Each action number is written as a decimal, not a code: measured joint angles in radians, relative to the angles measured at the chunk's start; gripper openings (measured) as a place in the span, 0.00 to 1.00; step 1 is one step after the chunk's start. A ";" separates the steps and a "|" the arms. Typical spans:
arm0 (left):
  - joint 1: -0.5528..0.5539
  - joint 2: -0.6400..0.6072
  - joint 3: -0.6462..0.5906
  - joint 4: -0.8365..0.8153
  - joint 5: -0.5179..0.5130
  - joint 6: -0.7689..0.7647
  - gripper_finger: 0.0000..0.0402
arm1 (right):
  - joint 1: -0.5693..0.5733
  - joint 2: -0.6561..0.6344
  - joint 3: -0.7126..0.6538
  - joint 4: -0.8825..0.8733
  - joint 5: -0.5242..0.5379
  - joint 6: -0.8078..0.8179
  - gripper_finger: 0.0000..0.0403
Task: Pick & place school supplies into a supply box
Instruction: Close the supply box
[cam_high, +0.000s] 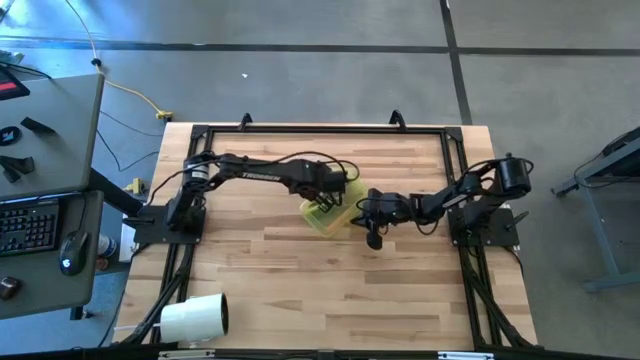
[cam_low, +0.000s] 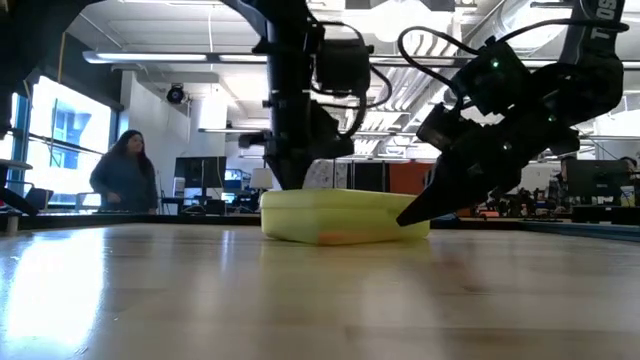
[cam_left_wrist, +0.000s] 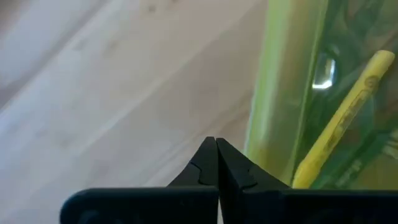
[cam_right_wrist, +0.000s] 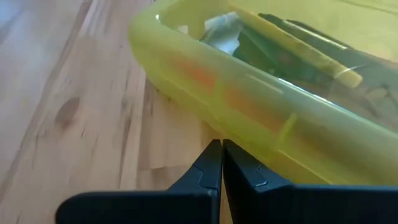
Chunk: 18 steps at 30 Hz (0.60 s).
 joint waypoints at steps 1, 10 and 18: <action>0.008 0.000 -0.013 0.030 0.021 0.011 0.05 | 0.000 0.000 0.000 0.000 0.009 0.000 0.00; 0.019 -0.001 -0.066 0.212 0.090 0.097 0.10 | 0.001 0.000 -0.002 -0.001 0.030 0.001 0.00; 0.019 -0.001 -0.066 0.235 0.119 0.079 0.03 | 0.002 0.000 -0.002 0.000 0.066 0.003 0.00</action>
